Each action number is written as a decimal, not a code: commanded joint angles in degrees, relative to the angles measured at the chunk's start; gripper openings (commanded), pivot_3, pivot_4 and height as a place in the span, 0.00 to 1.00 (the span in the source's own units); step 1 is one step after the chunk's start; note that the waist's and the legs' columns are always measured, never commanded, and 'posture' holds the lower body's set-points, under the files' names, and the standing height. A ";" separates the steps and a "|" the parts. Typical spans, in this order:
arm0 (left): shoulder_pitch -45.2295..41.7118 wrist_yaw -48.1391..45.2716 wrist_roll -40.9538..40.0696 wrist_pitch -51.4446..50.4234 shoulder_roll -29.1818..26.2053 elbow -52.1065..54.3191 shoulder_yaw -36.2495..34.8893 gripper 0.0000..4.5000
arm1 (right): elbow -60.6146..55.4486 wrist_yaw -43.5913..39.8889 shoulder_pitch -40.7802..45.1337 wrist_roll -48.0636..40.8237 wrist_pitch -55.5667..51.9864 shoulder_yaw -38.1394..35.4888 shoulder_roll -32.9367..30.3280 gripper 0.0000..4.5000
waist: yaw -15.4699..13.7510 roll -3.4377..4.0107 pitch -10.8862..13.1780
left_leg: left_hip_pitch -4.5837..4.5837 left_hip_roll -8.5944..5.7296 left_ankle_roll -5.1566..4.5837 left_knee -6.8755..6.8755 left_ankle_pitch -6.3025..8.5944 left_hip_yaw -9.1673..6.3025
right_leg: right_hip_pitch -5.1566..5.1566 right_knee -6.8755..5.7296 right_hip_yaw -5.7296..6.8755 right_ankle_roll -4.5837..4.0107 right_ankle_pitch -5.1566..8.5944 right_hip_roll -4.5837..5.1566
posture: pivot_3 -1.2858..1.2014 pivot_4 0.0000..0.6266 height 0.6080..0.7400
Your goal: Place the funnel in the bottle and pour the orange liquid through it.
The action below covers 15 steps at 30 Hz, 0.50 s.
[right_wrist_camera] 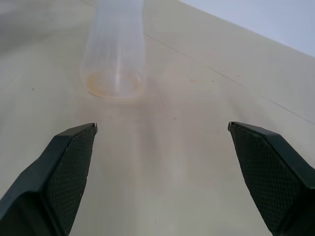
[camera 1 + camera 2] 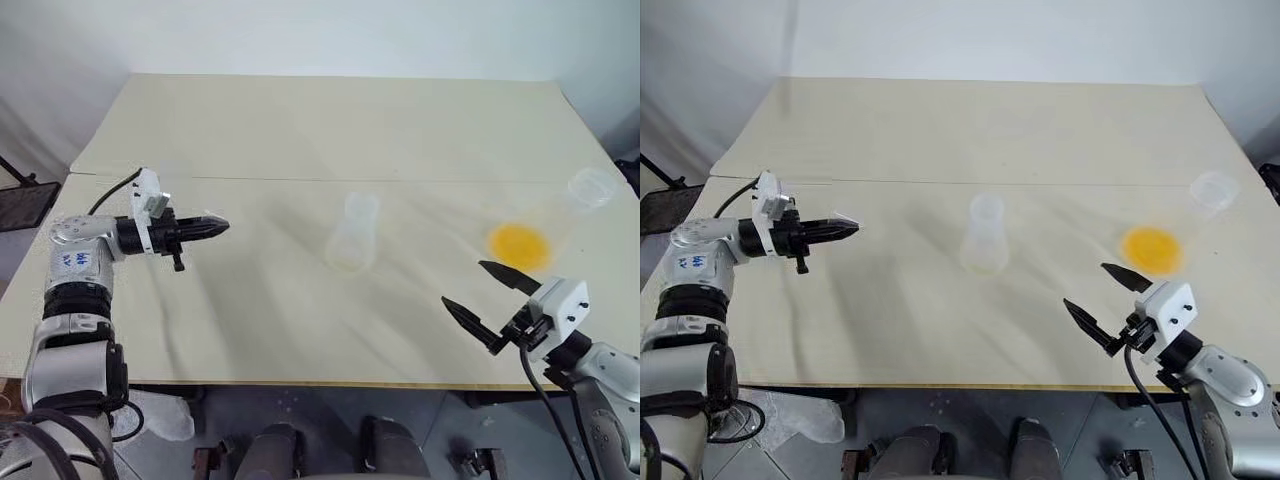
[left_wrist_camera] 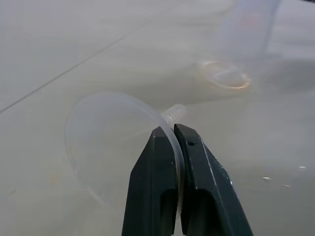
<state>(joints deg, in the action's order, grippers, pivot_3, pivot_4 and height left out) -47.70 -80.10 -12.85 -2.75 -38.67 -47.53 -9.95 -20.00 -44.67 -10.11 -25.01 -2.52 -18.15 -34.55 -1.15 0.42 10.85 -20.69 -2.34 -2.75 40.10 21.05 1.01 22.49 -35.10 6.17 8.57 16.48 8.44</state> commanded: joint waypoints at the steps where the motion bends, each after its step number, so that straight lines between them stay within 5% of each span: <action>1: 2.12 -0.47 -4.65 -1.32 1.28 7.99 -1.42 0.00 | -1.04 0.15 0.06 -0.19 0.75 -0.14 0.31 1.00 | -0.14 0.00 0.00 | -0.01 0.00 0.00 0.01 0.00 -0.02 | 0.00 0.00 0.00 0.00 0.00 0.00 | 0.52 0.24 1.00; 15: -5.82 -2.92 -7.15 -1.13 1.45 10.74 0.22 0.00 | -2.78 1.32 -2.00 -0.09 0.89 -1.04 1.27 1.00 | -0.37 0.00 0.00 | -0.13 -0.05 -0.01 0.12 -0.01 -0.11 | -0.02 0.04 0.04 0.00 0.00 0.01 | 0.52 0.24 1.00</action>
<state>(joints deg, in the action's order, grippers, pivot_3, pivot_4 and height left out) -51.01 -82.06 -18.71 -5.04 -37.06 -36.73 -10.03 -20.41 -43.83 -11.97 -24.47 -2.49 -18.08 -33.51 -1.52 0.41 10.85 -20.84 -2.39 -2.76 40.24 21.04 0.87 22.48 -35.04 6.23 8.57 16.48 8.44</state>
